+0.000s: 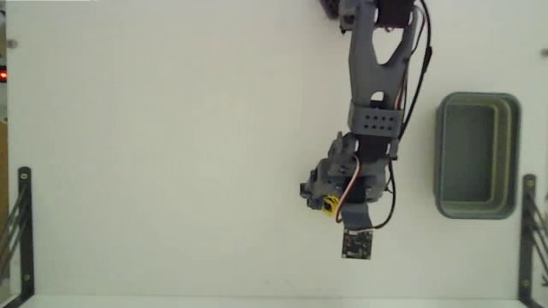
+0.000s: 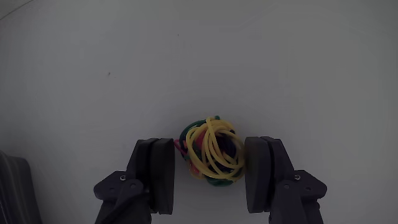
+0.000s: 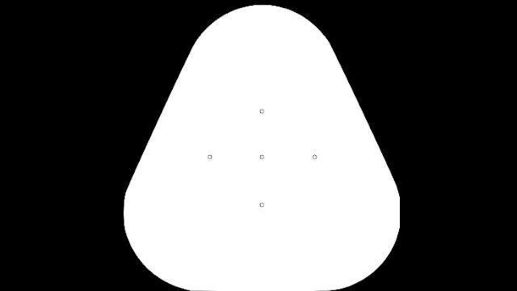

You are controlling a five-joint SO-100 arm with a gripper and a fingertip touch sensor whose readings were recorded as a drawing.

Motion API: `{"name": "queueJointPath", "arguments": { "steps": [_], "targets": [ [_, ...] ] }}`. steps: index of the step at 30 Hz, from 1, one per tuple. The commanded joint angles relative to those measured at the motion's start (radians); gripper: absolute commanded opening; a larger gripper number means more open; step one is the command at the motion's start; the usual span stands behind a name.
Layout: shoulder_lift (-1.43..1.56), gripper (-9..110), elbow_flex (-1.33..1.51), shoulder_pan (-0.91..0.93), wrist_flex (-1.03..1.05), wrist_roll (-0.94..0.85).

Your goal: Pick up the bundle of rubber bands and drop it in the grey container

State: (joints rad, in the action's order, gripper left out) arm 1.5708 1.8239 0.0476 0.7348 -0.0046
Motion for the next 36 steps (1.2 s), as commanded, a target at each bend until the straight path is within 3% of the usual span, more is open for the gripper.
{"name": "queueJointPath", "arguments": {
  "steps": [1, 36],
  "targets": [
    [0.033, 66, -0.003, 0.016, -0.003, 0.005],
    [0.033, 57, -0.003, 0.016, -0.003, 0.005]
  ]
}}
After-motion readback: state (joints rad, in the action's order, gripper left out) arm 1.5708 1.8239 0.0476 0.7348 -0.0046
